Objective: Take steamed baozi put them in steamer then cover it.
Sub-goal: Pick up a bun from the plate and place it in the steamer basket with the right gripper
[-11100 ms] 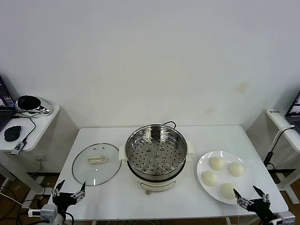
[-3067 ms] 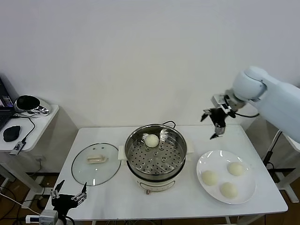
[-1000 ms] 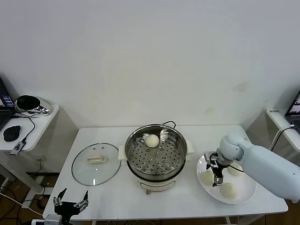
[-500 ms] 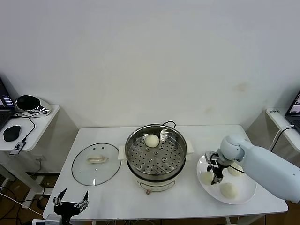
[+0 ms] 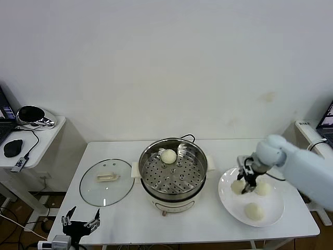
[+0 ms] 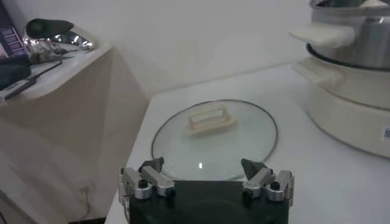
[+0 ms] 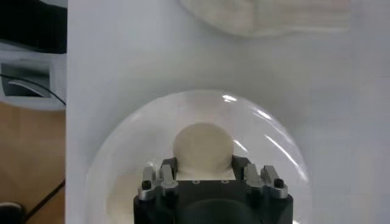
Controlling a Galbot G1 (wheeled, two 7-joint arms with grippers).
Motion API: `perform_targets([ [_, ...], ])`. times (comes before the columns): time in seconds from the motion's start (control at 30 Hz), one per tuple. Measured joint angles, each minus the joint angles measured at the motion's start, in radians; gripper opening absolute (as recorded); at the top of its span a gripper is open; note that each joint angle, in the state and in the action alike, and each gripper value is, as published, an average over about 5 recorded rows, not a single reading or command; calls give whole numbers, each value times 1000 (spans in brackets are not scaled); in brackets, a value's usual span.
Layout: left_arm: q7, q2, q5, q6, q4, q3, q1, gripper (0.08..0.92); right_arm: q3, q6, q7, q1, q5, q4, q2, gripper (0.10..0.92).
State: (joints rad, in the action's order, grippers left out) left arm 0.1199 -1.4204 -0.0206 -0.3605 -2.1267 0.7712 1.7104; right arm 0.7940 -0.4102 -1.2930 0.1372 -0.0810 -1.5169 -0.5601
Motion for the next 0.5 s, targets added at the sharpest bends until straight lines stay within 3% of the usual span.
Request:
perform_targets([
  [0.23,4,6,4,1,-17,13,-11,823,163,-31,-40,281,139,2,-51,560],
  [0.5,10,-3,4,0,-40,33,-18,823,293,-87,-51,462,282,50,-221,560],
])
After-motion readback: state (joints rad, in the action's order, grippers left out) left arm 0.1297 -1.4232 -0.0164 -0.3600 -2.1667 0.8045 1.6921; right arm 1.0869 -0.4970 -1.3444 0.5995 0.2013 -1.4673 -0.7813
